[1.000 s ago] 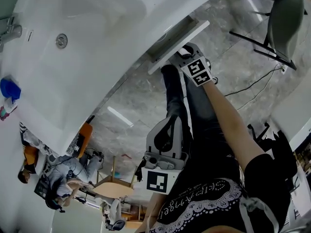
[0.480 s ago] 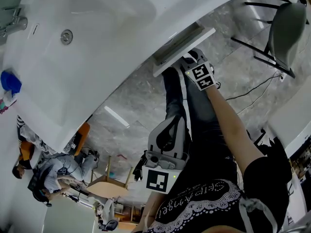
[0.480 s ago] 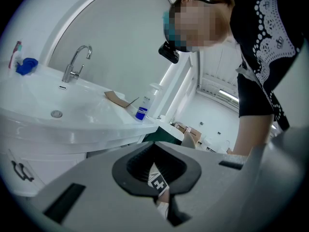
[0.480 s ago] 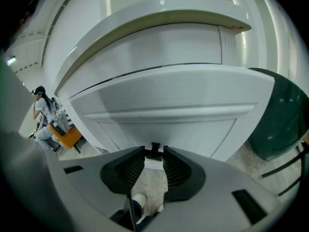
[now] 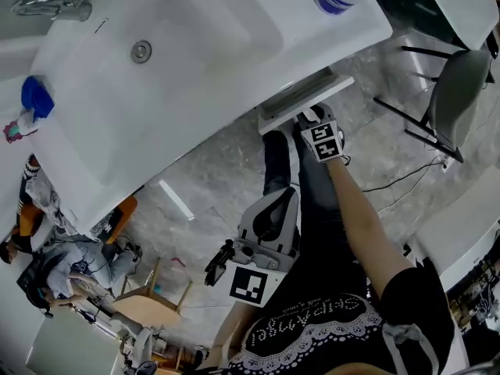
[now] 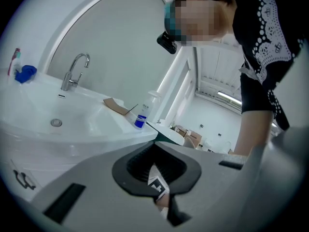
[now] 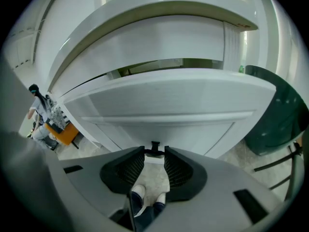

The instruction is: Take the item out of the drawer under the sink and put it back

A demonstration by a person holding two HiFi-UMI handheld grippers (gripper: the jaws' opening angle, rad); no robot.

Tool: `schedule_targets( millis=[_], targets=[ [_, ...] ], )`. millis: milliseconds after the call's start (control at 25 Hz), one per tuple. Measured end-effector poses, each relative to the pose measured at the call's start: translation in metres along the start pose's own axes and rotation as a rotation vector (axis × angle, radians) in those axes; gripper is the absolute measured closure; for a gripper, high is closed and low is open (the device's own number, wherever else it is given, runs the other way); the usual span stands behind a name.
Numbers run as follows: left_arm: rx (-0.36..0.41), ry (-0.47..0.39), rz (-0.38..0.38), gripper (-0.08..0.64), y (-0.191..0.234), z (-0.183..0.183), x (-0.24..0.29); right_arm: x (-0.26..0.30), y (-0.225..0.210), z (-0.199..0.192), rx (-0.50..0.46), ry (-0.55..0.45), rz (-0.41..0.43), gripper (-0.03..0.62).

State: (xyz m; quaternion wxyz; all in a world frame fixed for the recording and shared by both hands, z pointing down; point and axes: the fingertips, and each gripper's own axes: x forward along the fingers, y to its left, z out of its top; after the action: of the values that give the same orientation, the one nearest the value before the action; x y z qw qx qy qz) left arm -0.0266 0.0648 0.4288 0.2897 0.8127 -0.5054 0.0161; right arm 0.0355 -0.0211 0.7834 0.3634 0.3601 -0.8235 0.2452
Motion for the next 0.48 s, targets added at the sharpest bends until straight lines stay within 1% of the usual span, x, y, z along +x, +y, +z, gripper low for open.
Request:
schedule_targets(
  millis=[120,200,240,320,480],
  targets=[
    [0.005,-0.016,-0.001,0.554,-0.004,0.008,-0.003,-0.011,0.001,-0.003,0.014,0.041,-0.015,0.462],
    [0.0,-0.033,0.007,0.554,-0.004,0.015,-0.004,-0.022,-0.001,-0.002,0.014,0.049,-0.027,0.463],
    [-0.005,-0.042,0.009,0.554,-0.005,0.02,-0.005,-0.03,-0.003,-0.002,0.015,0.047,-0.034,0.473],
    [-0.004,-0.054,0.006,0.554,-0.006,0.028,-0.008,-0.049,-0.004,-0.003,0.025,0.038,-0.049,0.551],
    [0.026,-0.063,0.023,0.554,-0.01,0.04,-0.013,-0.094,-0.006,0.004,0.052,-0.008,-0.048,0.572]
  ],
)
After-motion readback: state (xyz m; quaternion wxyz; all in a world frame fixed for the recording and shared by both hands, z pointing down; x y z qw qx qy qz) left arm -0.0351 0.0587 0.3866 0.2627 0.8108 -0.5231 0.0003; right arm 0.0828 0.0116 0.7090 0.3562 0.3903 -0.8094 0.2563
